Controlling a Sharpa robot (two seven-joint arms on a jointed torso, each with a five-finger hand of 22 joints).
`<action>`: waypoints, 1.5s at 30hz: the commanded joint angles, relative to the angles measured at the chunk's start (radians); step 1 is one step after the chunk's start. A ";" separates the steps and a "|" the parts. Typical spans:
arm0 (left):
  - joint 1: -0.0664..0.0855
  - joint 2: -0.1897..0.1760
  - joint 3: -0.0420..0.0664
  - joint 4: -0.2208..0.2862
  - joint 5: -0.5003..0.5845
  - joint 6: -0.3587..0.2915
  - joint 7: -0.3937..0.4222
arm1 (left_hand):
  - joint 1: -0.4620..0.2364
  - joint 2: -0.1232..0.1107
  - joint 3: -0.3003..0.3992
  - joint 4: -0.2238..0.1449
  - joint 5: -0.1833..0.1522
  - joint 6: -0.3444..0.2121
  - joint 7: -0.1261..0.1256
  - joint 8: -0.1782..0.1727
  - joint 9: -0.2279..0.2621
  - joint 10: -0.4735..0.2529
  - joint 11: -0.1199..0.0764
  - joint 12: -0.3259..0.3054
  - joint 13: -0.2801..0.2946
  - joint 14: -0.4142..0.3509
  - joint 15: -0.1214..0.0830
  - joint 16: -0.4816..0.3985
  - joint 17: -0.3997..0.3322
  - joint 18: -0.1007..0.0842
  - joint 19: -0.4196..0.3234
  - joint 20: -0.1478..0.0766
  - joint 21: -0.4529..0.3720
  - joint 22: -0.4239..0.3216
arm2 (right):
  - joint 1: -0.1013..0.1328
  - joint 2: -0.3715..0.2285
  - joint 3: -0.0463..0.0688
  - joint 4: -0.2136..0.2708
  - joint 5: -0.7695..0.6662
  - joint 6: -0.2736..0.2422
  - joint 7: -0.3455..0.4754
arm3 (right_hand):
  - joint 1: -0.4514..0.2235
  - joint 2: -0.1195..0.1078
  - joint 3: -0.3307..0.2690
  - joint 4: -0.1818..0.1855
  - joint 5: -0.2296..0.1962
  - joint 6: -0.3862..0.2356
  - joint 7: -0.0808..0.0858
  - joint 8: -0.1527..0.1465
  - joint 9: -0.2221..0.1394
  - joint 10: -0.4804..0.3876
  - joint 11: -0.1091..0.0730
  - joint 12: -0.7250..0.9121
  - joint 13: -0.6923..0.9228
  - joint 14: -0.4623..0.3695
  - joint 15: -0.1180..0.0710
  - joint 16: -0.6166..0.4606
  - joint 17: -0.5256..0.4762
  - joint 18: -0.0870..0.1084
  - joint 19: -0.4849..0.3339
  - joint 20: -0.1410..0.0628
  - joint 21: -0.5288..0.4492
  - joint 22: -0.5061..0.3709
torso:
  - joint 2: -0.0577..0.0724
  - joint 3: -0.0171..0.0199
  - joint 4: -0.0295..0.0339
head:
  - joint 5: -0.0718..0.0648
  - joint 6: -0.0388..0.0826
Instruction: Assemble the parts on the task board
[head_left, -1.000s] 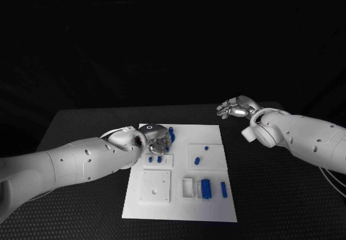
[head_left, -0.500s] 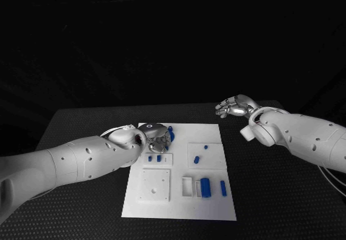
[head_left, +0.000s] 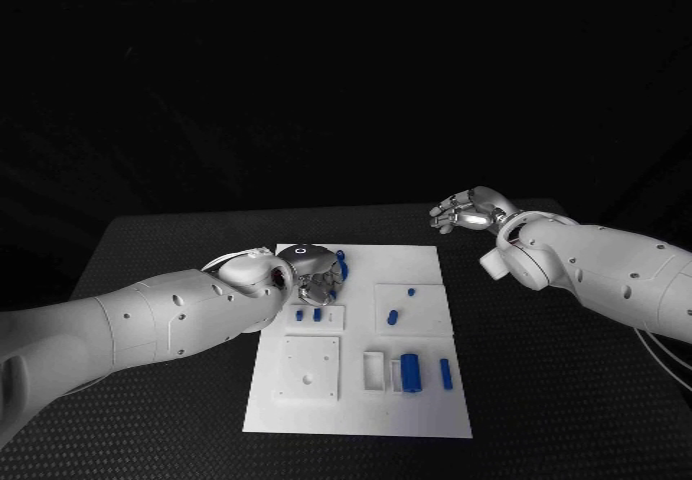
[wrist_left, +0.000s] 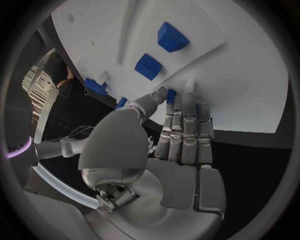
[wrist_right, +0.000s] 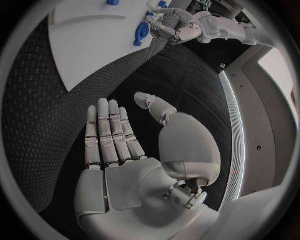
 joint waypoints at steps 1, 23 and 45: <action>-0.008 0.004 -0.005 0.003 -0.034 0.061 0.004 | -0.003 0.013 -0.001 -0.006 0.004 0.010 -0.001 0.006 -0.002 0.011 -0.002 0.006 -0.001 0.002 -0.003 0.004 0.002 -0.008 0.005 -0.040 -0.005 0.002 | 0.000 0.000 0.000 0.002 -0.001 0.013 0.007 | -0.009 0.004 -0.006 0.000 0.005 -0.001 0.004 0.005 -0.001 -0.002 0.002 -0.004 -0.001 -0.005 0.003 -0.001 -0.002 0.017 0.004 0.003 -0.004 0.019 | 0.000 0.0000 0.0004 | -0.001 -0.001; -0.008 0.004 -0.005 -0.002 -0.062 0.007 -0.010 | 0.014 0.058 0.013 -0.036 0.035 0.061 -0.010 0.034 -0.010 0.078 -0.018 0.017 -0.002 0.039 -0.021 0.037 0.014 -0.007 0.049 -0.066 0.007 0.020 | 0.000 0.000 0.000 0.004 -0.001 0.012 0.008 | -0.009 0.004 -0.006 0.000 0.005 -0.001 0.004 0.006 -0.001 -0.002 0.002 -0.004 -0.001 -0.005 0.003 -0.001 -0.002 0.017 0.005 0.003 -0.005 0.019 | 0.000 0.0008 -0.0002 | 0.003 0.003; -0.016 -0.030 -0.004 0.022 0.035 -0.165 0.038 | 0.003 0.062 0.018 -0.038 0.042 0.073 -0.015 0.041 -0.013 0.100 -0.025 0.015 -0.004 0.063 -0.028 0.042 0.013 -0.008 0.064 -0.071 0.001 0.020 | 0.000 0.000 0.000 0.004 0.000 0.013 0.009 | -0.009 0.004 -0.006 0.000 0.006 -0.001 0.004 0.006 -0.002 -0.002 0.002 -0.004 -0.001 -0.005 0.003 -0.001 -0.002 0.018 0.005 0.004 -0.006 0.019 | -0.001 0.0004 0.0016 | 0.003 0.009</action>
